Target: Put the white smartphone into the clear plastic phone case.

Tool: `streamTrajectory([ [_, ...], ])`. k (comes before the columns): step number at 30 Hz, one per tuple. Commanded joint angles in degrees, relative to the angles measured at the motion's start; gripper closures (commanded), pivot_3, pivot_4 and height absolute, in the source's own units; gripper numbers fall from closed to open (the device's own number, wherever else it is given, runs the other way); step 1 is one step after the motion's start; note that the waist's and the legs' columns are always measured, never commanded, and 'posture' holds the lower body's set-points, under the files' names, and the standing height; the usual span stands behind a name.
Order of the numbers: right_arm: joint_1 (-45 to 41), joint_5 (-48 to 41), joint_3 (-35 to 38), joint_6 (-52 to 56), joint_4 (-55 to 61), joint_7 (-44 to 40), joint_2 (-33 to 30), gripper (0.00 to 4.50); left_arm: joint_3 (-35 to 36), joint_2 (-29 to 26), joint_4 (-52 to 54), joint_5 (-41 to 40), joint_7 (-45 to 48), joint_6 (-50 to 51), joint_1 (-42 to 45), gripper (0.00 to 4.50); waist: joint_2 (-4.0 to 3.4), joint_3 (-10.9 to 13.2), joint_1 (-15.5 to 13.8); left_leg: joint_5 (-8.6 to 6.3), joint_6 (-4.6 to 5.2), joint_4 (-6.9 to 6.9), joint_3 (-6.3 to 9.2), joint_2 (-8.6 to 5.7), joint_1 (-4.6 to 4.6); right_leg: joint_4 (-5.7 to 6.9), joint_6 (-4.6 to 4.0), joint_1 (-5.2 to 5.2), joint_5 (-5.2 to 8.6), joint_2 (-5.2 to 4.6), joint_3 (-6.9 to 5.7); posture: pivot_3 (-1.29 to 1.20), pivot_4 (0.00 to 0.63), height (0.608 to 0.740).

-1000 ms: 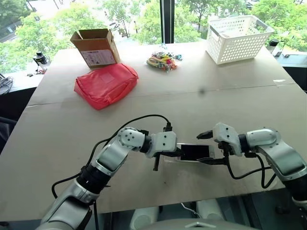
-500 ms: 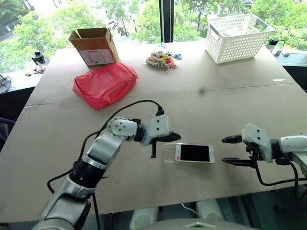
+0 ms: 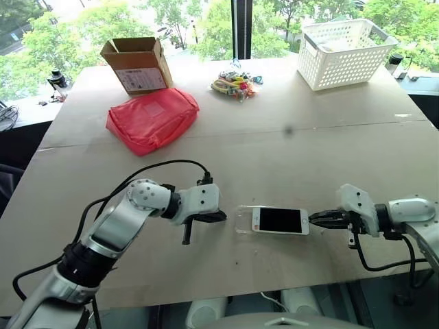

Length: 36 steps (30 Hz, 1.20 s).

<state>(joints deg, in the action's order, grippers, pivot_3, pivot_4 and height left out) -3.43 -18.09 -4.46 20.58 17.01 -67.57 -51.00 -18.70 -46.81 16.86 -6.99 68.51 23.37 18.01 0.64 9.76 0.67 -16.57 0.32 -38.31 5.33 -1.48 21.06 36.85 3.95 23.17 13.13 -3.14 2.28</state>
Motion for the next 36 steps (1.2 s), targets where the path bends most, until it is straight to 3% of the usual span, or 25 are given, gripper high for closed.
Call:
streamTrajectory([
  [1,-0.4,-0.8,0.0,0.0,2.4,0.3,0.4,4.49,-0.7,1.2,1.4,-0.5,-0.3,0.9,1.2,4.50,0.00,0.0,0.1,0.00,0.00,0.00,0.00,0.00,0.00,0.00,0.00,0.00,0.00,0.01,0.00,0.00,0.150,0.740],
  [23,-6.9,0.9,-8.6,3.7,4.7,3.7,8.5,4.49,-3.0,2.9,-3.6,2.9,-0.3,-2.3,2.2,4.50,-0.01,0.0,0.3,0.00,0.00,0.00,-0.13,0.04,-0.15,0.08,-0.02,0.00,-0.01,0.09,0.07,0.00,0.150,0.740],
  [36,-11.7,2.3,-5.5,1.3,-1.6,5.2,11.0,4.49,-0.7,8.1,-9.9,5.2,-5.8,-6.8,5.6,4.50,-0.03,0.0,0.1,0.01,0.00,-0.07,-0.19,0.03,-0.26,0.16,-0.03,-0.07,-0.04,0.10,0.12,0.00,0.150,0.740],
])
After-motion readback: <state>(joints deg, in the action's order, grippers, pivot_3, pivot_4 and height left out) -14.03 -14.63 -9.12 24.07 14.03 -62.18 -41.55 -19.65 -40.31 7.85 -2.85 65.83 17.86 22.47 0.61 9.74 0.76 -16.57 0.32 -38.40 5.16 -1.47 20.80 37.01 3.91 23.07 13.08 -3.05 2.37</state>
